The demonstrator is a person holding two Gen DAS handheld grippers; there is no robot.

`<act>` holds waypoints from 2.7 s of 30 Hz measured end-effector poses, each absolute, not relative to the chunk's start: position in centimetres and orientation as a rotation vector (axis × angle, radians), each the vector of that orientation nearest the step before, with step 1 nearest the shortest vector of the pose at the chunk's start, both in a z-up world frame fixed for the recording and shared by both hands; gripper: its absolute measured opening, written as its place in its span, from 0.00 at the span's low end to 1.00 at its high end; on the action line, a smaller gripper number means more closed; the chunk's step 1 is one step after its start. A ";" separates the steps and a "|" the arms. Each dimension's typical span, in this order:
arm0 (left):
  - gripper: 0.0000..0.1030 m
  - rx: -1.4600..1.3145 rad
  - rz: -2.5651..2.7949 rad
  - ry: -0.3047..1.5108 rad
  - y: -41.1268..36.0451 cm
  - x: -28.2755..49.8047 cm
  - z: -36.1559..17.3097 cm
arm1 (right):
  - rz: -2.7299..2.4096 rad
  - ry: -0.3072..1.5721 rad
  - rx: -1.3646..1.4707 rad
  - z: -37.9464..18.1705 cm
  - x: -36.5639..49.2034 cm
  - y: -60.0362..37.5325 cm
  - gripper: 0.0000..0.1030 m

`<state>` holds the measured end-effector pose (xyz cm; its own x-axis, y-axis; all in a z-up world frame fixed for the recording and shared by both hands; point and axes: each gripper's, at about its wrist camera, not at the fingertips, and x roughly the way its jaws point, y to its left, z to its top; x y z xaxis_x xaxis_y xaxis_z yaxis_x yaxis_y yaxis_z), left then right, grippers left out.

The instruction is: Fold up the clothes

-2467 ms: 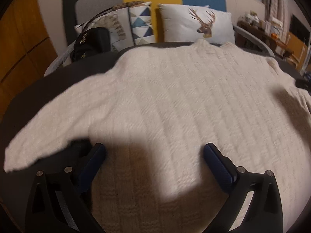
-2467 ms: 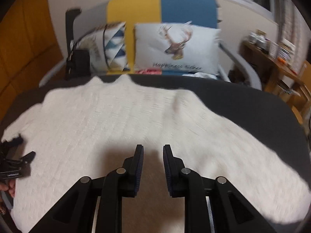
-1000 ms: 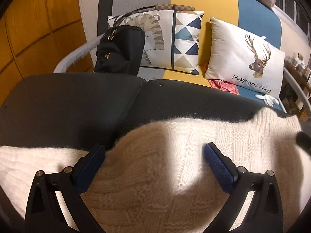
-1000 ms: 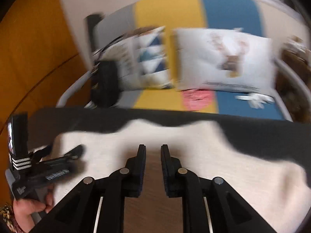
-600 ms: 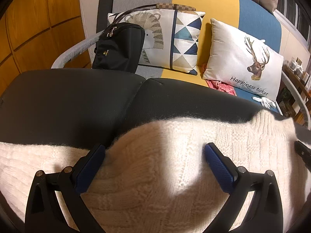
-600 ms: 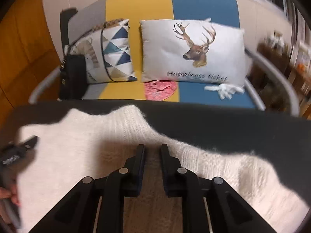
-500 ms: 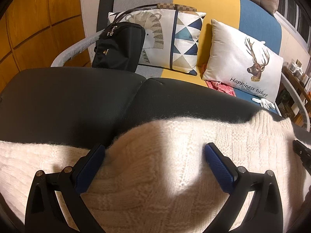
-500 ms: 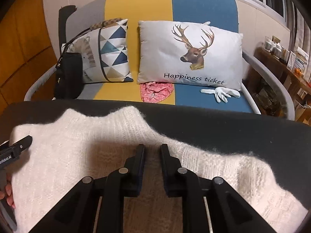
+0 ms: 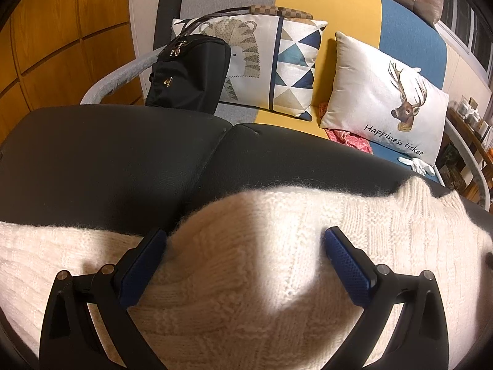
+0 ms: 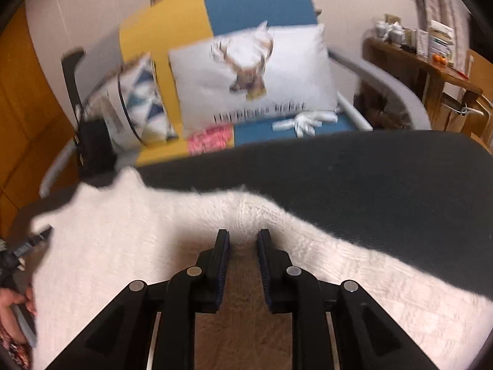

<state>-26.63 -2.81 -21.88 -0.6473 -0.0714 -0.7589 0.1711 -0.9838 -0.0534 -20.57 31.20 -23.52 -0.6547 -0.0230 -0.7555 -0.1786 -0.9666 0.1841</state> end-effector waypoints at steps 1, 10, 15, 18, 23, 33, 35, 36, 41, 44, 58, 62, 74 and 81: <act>1.00 1.250 -2.729 0.181 -2.8 -26.7 -21.9 | 2.741 0.321 -1.260 -23.5 -21.0 31.1 0.15; 1.00 1.252 -2.725 0.191 -2.7 -26.8 -22.0 | 2.730 0.449 -1.218 -22.0 -18.7 33.0 0.18; 1.00 1.292 -2.708 0.176 -2.5 -27.0 -21.7 | 2.642 0.445 -1.044 -19.4 -9.2 35.1 0.19; 1.00 1.331 -2.738 0.150 -2.0 -25.8 -20.5 | 2.526 0.468 -1.054 -19.9 -3.0 36.4 0.19; 1.00 1.277 -2.918 0.277 0.1 -19.8 -17.9 | 2.363 0.464 -1.106 -21.6 2.7 40.4 0.19; 1.00 1.429 -2.921 -0.018 4.8 -13.0 -20.6 | 2.287 0.331 -1.161 -22.9 2.5 43.8 0.19; 1.00 1.435 -2.902 -0.050 5.1 -13.3 -20.7 | 2.267 0.332 -1.180 -22.6 1.7 44.2 0.19; 1.00 1.433 -2.893 -0.086 5.4 -13.3 -20.7 | 2.256 0.362 -1.175 -22.2 1.8 44.1 0.21; 1.00 1.419 -2.895 -0.108 5.4 -13.4 -20.9 | 2.585 0.678 -1.065 -18.7 0.8 40.2 0.24; 1.00 1.415 -2.899 -0.105 5.3 -13.3 -20.9 | 2.754 0.587 -1.150 -17.9 -3.2 36.3 0.17; 1.00 1.399 -2.917 -0.083 4.8 -13.1 -20.9 | 2.722 0.320 -1.352 -20.5 -7.0 35.6 0.04; 1.00 1.395 -2.919 -0.086 4.8 -13.1 -20.9 | 2.786 0.422 -1.236 -19.0 -5.5 34.9 0.05; 1.00 1.391 -2.925 -0.080 4.8 -13.1 -20.9 | 2.752 0.631 -1.208 -19.9 -2.2 35.1 0.10; 1.00 1.389 -2.928 -0.076 4.8 -13.1 -20.8 | 2.828 0.444 -1.291 -20.2 -2.2 31.4 0.13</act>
